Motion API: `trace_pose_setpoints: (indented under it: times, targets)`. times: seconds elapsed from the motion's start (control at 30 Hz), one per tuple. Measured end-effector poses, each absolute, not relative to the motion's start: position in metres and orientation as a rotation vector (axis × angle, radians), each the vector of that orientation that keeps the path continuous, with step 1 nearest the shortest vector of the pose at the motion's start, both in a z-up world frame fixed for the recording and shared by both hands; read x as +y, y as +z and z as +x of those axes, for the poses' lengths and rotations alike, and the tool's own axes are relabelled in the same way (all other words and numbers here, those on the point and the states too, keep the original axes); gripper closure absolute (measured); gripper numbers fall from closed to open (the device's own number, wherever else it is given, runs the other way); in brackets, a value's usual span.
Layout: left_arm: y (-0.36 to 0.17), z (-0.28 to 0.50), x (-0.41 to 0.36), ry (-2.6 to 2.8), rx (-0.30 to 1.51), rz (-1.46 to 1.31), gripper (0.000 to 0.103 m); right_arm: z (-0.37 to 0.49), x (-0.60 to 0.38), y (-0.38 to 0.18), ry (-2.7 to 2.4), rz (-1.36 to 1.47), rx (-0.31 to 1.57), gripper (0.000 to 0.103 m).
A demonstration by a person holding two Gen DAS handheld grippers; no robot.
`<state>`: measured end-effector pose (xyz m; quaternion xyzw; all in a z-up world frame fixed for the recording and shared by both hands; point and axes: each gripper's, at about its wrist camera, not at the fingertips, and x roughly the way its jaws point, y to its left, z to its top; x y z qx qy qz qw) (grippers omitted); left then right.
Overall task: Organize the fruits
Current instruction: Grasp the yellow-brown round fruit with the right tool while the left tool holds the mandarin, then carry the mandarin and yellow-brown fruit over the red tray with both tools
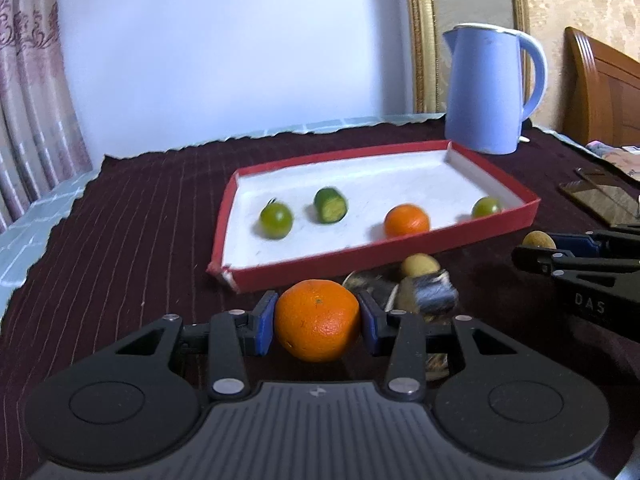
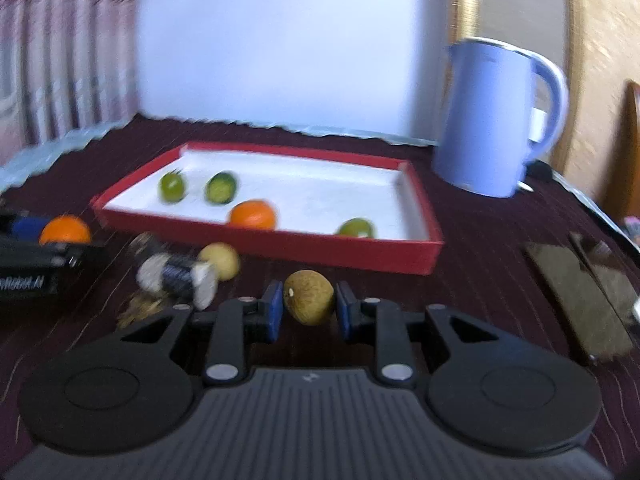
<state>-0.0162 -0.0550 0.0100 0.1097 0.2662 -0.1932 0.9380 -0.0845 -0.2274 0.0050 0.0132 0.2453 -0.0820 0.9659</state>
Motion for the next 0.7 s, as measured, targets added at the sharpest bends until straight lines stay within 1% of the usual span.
trace_pose_setpoints:
  times: [0.33, 0.7]
  targets:
    - [0.029, -0.009, -0.077, -0.383, 0.505, 0.224, 0.061, -0.085, -0.235, 0.024, -0.19, 0.06, 0.437, 0.078]
    - [0.026, 0.0, -0.078, -0.366, 0.502, 0.205, 0.061, -0.08, -0.229, 0.028, -0.192, 0.06, 0.429, 0.078]
